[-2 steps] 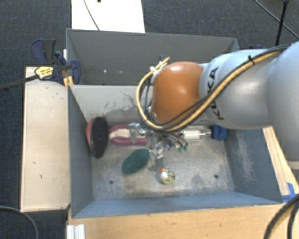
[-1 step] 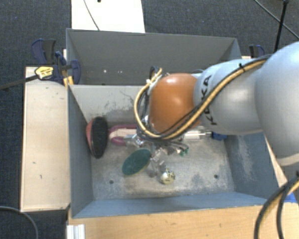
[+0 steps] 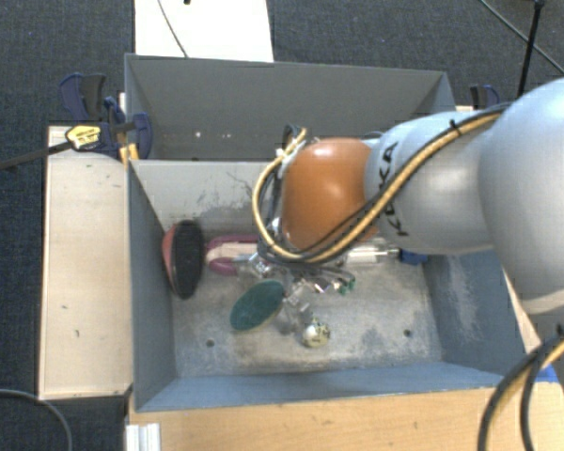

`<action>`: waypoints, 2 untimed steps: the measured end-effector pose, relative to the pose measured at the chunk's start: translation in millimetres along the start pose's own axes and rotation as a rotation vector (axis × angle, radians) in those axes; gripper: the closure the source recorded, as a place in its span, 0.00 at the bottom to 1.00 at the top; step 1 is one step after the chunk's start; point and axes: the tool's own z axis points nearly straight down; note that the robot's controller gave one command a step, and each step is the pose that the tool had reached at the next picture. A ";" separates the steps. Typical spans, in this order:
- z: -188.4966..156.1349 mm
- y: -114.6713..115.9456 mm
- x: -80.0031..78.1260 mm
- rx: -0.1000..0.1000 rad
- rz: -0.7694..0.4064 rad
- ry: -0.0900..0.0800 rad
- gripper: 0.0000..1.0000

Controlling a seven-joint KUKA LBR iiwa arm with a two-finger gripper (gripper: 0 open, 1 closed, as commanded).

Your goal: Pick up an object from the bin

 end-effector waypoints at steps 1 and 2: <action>0.0 -0.2 -0.2 0.000 0.005 0.000 1.00; -22.5 -0.3 -1.3 0.004 0.012 -0.008 1.00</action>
Offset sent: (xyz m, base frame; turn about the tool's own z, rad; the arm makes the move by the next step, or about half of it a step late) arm 0.0000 0.0000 0.0000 0.0000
